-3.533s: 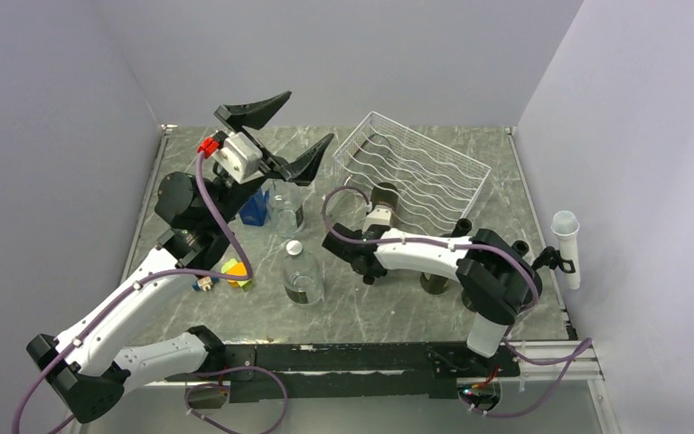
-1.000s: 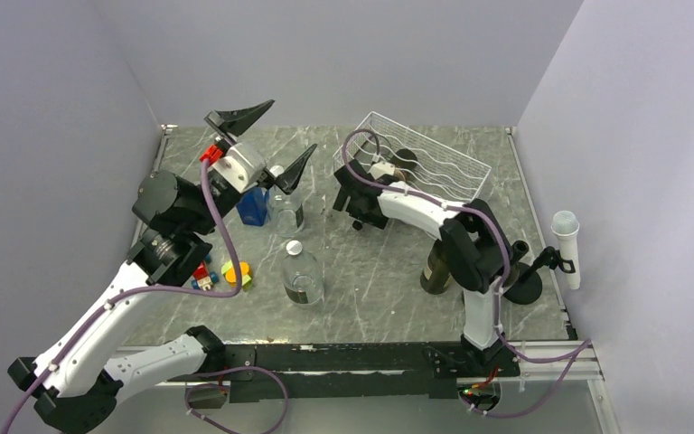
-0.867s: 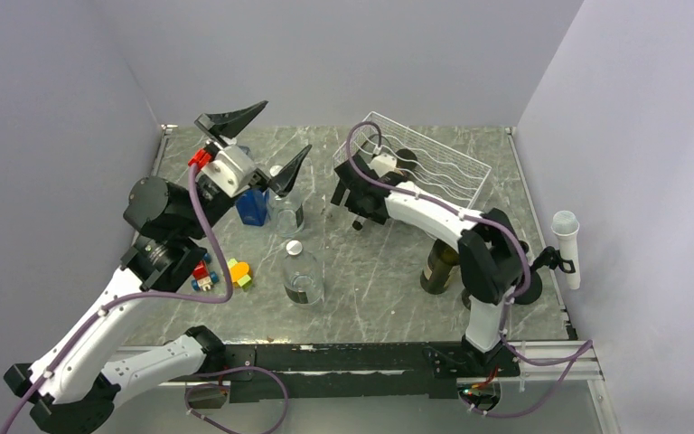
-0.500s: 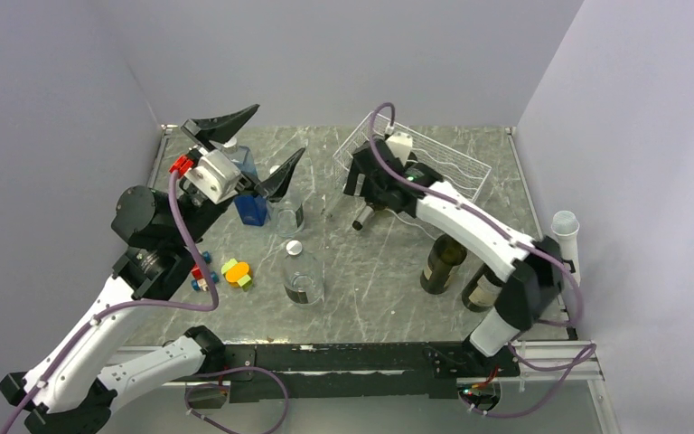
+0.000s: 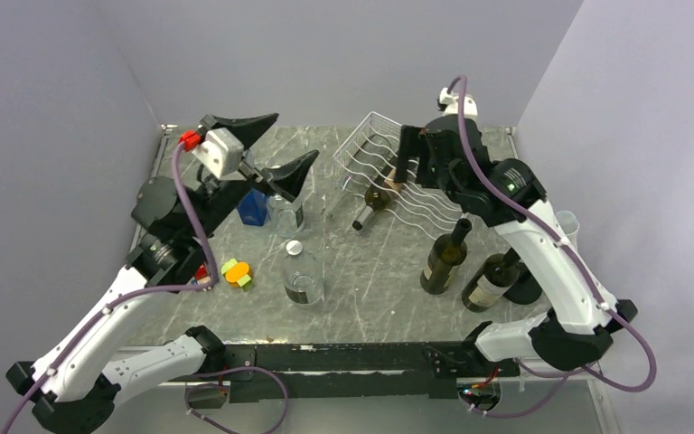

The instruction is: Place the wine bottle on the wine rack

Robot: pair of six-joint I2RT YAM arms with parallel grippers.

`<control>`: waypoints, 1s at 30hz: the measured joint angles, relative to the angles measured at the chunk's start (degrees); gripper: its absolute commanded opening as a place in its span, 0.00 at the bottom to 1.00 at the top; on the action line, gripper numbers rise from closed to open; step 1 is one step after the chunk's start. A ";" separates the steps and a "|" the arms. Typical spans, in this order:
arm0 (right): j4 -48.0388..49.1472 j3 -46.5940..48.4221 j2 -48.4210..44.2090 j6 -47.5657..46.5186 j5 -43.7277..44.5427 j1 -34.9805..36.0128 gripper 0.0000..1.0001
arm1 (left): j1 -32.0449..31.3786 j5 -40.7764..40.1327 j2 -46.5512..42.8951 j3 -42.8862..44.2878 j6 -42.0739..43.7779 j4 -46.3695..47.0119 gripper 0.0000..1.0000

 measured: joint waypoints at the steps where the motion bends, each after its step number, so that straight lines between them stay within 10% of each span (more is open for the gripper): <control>1: -1.46 -0.52 -1.03 -0.59 0.33 -0.37 1.00 | 0.00 0.04 0.79 0.04 -1.90 -0.02 0.99; 16: -16.98 -11.56 -10.01 2.45 5.57 -2.91 0.99 | 0.00 4.42 8.31 -4.42 -13.35 4.28 0.99; 30: -17.53 -19.43 -12.52 6.27 0.44 -4.31 0.68 | 0.00 7.65 15.17 -3.02 -15.45 3.34 0.99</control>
